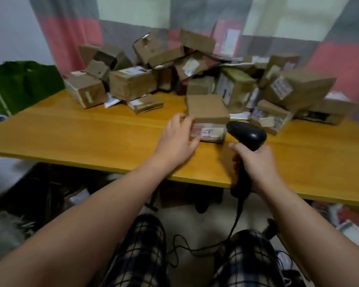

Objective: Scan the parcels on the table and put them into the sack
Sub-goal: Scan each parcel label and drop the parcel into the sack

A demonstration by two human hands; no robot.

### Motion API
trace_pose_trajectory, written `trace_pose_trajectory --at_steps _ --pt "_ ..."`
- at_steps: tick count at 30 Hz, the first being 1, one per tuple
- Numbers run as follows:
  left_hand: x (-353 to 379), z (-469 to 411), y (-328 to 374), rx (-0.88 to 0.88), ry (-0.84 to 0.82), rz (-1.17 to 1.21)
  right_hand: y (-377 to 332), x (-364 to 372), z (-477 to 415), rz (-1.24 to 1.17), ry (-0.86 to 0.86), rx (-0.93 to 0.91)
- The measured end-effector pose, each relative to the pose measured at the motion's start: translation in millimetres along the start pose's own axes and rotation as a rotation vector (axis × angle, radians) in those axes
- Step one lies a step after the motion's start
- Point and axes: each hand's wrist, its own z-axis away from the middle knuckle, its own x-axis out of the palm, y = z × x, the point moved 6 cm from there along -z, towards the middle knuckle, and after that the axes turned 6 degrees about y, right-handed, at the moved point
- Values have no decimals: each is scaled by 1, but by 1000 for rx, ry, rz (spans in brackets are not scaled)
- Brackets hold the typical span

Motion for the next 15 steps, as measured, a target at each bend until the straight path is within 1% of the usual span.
trace_pose_trajectory --at_steps 2,4,6,10,12,15 --pt "11 -25 14 56 16 -51 2 -3 -4 -74 -17 46" --pt "25 -40 19 109 -31 -147 4 -1 -6 -140 -45 69" --pt "30 -44 18 123 -46 -182 8 0 -7 -227 -61 109" --pt "10 -31 9 157 73 -171 19 9 -7 -505 -127 255" --pt "0 -22 -3 128 65 -133 15 16 -6 -580 -151 301" --pt "-14 -9 -15 51 27 16 3 35 -1 -651 -239 335"
